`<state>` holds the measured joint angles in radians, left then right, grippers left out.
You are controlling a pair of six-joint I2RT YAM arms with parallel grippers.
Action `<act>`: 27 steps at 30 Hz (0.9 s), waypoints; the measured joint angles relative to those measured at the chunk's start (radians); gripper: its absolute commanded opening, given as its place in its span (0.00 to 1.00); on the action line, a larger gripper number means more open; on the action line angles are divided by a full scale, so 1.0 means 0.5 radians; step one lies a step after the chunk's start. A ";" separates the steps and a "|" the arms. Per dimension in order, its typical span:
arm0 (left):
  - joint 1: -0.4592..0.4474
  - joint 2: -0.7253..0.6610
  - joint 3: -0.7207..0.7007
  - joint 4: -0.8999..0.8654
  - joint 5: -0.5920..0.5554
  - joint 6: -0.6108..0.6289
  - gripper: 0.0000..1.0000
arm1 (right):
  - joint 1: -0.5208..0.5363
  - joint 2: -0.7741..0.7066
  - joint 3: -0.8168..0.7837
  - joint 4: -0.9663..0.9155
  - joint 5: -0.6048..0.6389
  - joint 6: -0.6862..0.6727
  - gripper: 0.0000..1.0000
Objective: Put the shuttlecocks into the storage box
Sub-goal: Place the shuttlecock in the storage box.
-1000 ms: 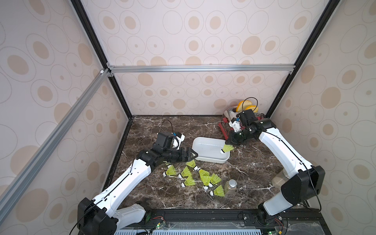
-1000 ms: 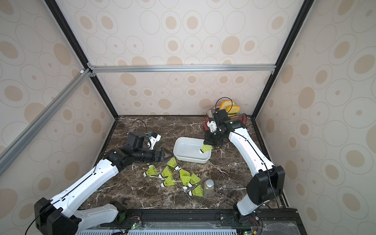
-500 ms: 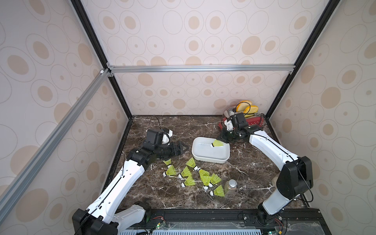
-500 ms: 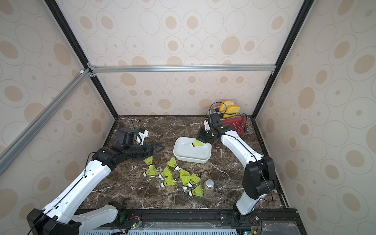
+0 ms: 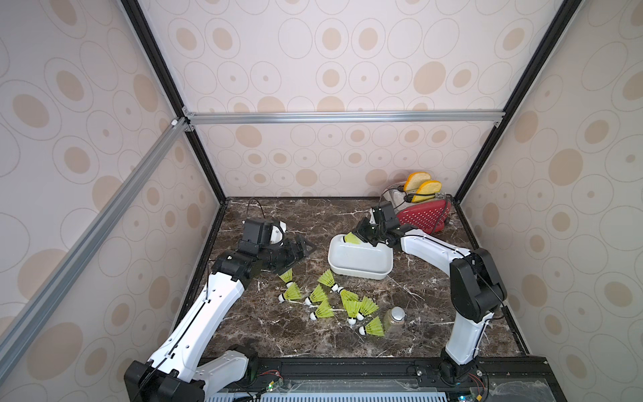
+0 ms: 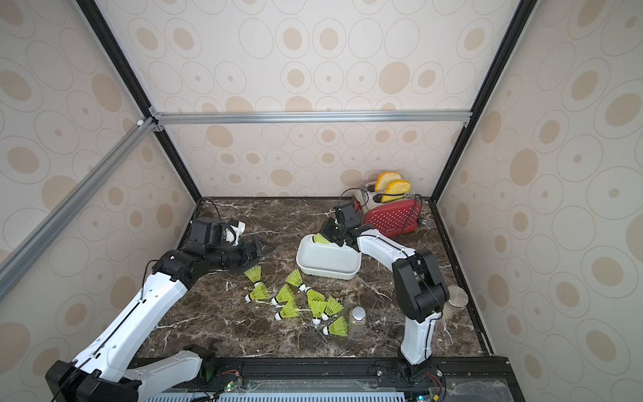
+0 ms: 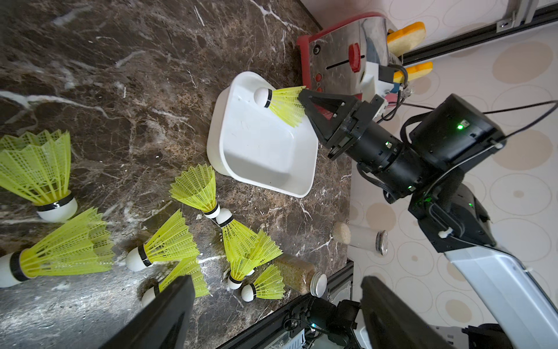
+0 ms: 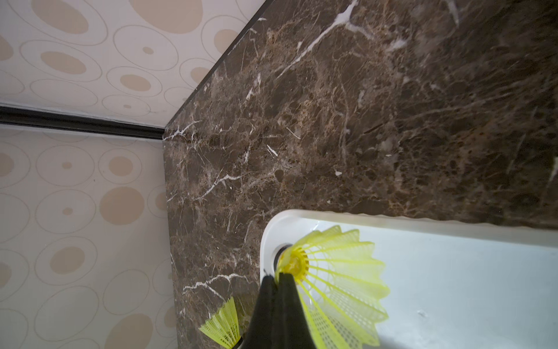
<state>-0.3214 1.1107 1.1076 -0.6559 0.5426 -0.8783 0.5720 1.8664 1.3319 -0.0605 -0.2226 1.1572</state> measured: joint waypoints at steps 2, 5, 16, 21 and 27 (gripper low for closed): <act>0.000 0.000 0.036 -0.033 -0.014 -0.001 0.89 | 0.026 0.018 -0.027 0.060 0.011 0.050 0.00; 0.000 -0.001 0.065 -0.047 -0.023 0.000 0.89 | 0.067 0.048 -0.034 0.119 0.029 0.109 0.00; 0.000 -0.002 0.064 -0.079 -0.031 -0.001 0.89 | 0.097 0.072 -0.228 0.284 0.085 0.211 0.00; 0.001 -0.004 0.058 -0.078 -0.027 -0.001 0.89 | 0.097 0.117 -0.232 0.375 0.086 0.236 0.00; 0.002 -0.012 0.040 -0.078 -0.026 -0.001 0.89 | 0.089 0.171 -0.243 0.443 0.083 0.267 0.00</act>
<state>-0.3206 1.1046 1.1275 -0.6949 0.5297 -0.8787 0.6167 1.9518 1.2102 0.1608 -0.1810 1.2907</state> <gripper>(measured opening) 0.891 0.037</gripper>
